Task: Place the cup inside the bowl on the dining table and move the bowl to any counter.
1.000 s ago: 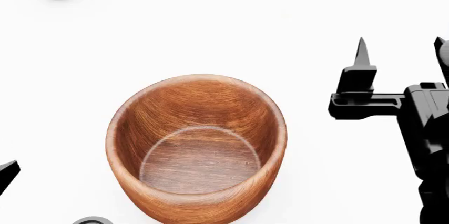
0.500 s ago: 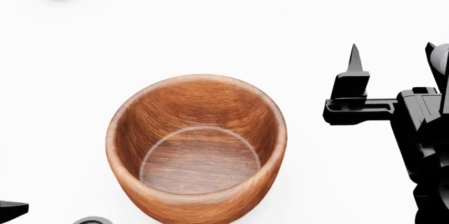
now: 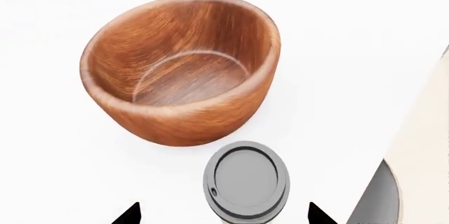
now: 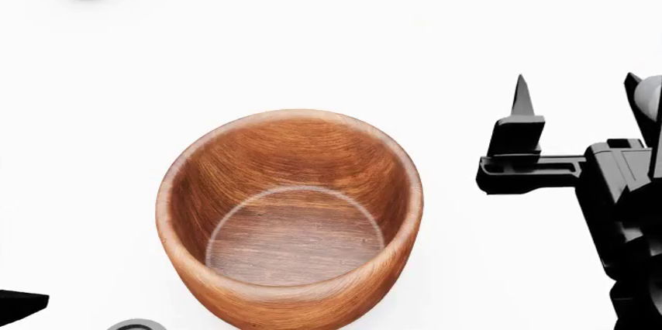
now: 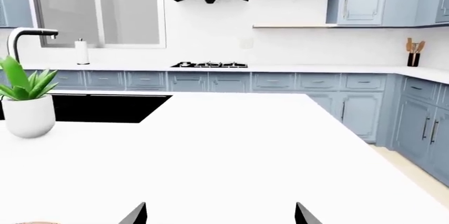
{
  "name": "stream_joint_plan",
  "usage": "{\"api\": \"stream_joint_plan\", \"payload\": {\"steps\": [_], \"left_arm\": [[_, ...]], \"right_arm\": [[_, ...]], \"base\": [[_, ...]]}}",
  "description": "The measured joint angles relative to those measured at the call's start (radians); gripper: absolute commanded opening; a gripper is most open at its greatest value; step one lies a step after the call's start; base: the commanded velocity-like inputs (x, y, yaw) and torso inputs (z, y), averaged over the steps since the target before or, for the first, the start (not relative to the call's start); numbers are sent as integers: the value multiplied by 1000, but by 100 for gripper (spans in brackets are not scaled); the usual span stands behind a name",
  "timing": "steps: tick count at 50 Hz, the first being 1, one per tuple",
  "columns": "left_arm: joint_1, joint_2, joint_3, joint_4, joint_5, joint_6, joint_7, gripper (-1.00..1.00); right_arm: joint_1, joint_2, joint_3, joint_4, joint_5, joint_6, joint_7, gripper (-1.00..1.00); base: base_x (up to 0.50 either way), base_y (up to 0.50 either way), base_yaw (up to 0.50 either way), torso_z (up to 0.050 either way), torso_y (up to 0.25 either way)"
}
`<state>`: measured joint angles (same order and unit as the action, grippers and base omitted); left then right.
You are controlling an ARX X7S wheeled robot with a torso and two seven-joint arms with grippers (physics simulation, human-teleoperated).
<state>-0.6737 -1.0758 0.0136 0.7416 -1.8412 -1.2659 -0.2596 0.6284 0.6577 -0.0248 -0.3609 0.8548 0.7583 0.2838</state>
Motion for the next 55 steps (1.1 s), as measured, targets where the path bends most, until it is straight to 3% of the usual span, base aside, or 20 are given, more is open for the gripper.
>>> {"api": "stream_joint_plan", "payload": {"steps": [55], "left_arm": [[-23, 193, 187, -89, 319, -27, 192, 100]], "right_arm": [[-27, -1, -14, 18, -4, -24, -18, 100]], "base": [[0, 0, 0, 0, 0]]}}
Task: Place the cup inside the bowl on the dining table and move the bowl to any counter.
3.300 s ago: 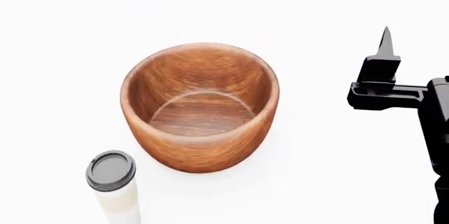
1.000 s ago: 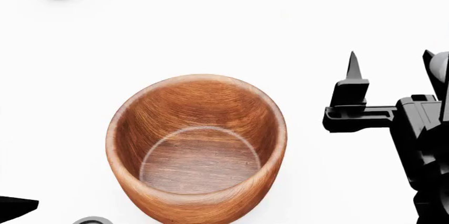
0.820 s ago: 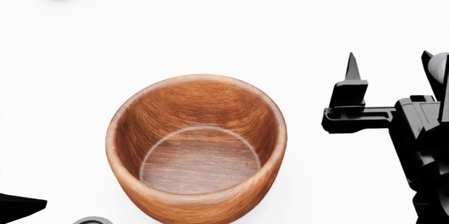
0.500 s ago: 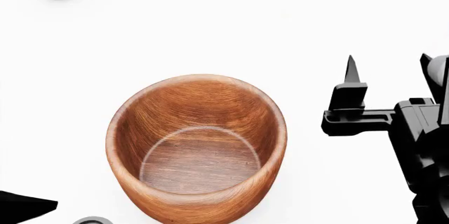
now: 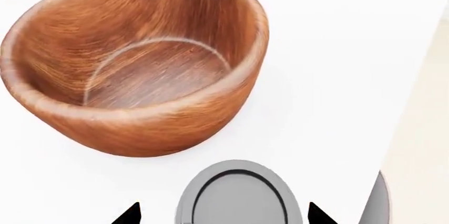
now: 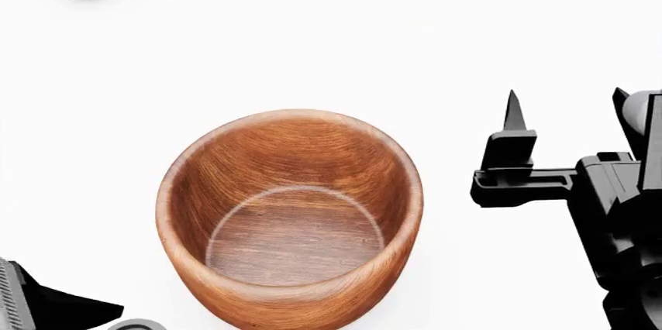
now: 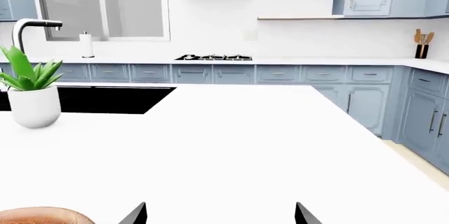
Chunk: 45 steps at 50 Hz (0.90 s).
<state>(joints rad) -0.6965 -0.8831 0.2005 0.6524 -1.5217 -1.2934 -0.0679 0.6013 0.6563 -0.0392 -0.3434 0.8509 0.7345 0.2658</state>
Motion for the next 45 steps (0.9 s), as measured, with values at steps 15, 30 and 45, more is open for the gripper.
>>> {"api": "stream_joint_plan", "payload": {"steps": [15, 30, 45], "left_arm": [[4, 13, 29, -12, 34, 5, 26, -100], [-9, 15, 43, -12, 49, 12, 31, -100], [-146, -7, 19, 4, -106, 13, -74, -100]], "right_arm": [[-12, 0, 0, 5, -3, -11, -5, 100], [-16, 0, 0, 8, -3, -17, -6, 100], [-12, -4, -8, 20, -8, -23, -9, 100]], "base": [[0, 0, 0, 0, 0], [0, 0, 0, 0, 0], [0, 0, 0, 0, 0]]}}
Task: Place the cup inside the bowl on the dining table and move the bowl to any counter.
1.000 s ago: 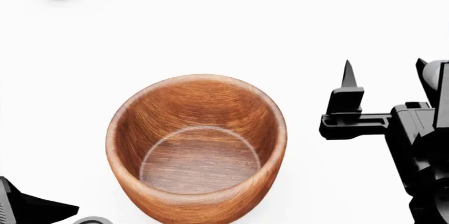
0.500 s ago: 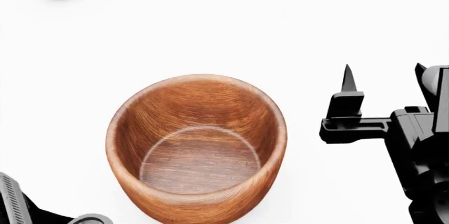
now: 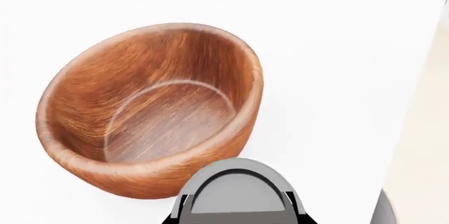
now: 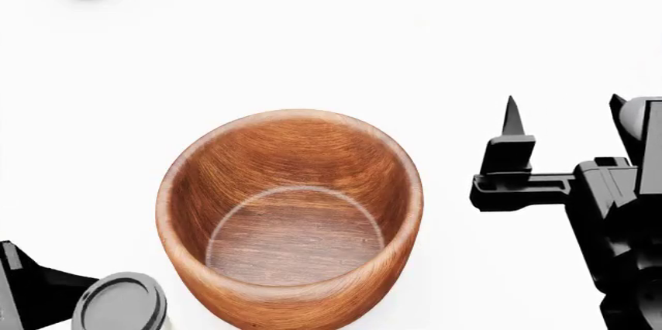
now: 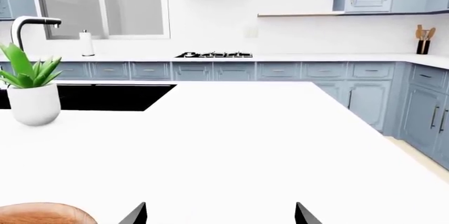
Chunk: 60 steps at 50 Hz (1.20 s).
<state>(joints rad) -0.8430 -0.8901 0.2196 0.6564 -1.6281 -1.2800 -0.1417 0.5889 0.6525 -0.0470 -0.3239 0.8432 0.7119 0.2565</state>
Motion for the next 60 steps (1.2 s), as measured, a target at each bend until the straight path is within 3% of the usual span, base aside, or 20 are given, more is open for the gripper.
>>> {"api": "stream_joint_plan", "payload": {"steps": [13, 26, 32, 42, 51, 60], "left_arm": [[-192, 15, -9, -56, -138, 37, -78, -100], [-488, 120, 69, -251, -137, 17, -70, -100], [-619, 203, 151, -395, -12, 5, 25, -100], [-766, 348, 344, -655, 248, 53, 279, -100], [-802, 457, 517, -856, 448, 142, 477, -100], [-790, 506, 624, -946, 551, 186, 574, -100]], "right_arm": [[17, -4, -13, 14, -7, 0, -4, 100], [25, -1, -18, 16, -6, 4, -5, 100], [27, 1, -20, 13, -4, 7, -4, 100], [28, 9, -13, 3, 11, 19, 1, 100], [23, 19, 1, -8, 26, 26, 7, 100], [15, 29, 14, -15, 36, 28, 11, 100]], "base": [[0, 0, 0, 0, 0], [0, 0, 0, 0, 0], [0, 0, 0, 0, 2], [0, 0, 0, 0, 0], [0, 0, 0, 0, 0], [0, 0, 0, 0, 1]]}}
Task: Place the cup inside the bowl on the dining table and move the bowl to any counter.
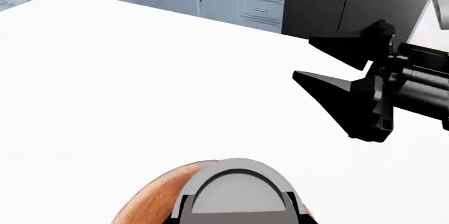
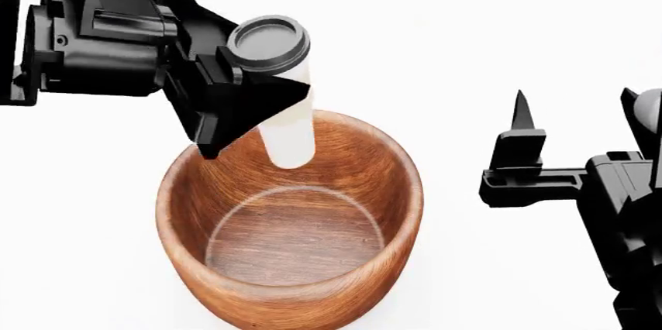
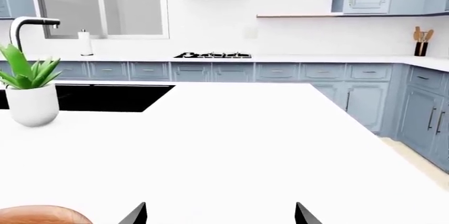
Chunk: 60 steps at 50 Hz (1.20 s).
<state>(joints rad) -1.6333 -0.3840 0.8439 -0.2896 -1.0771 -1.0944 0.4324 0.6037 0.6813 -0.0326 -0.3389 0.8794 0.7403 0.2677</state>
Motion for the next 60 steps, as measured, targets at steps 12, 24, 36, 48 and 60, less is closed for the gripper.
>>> {"api": "stream_joint_plan", "payload": {"steps": [12, 24, 36, 48, 60], "left_arm": [[53, 11, 67, -22, 47, 23, 38, -100], [103, 27, 117, -40, 77, 43, 62, -100], [119, 41, 143, -53, 94, 57, 75, 100], [122, 40, 146, -44, 88, 53, 67, 100], [134, -17, 43, 44, 11, 42, -41, 100]], "right_arm": [[-16, 3, 3, -2, 1, -4, 1, 100], [-31, 0, -6, 6, -7, -11, -2, 100], [-37, -2, -11, 13, -9, -16, -6, 100], [-36, -2, -13, 15, -6, -14, -6, 100], [49, 2, -27, 31, 62, 84, 16, 100]], "base": [[0, 0, 0, 0, 0], [0, 0, 0, 0, 0], [0, 0, 0, 0, 1], [0, 0, 0, 0, 0], [0, 0, 0, 0, 0]]}}
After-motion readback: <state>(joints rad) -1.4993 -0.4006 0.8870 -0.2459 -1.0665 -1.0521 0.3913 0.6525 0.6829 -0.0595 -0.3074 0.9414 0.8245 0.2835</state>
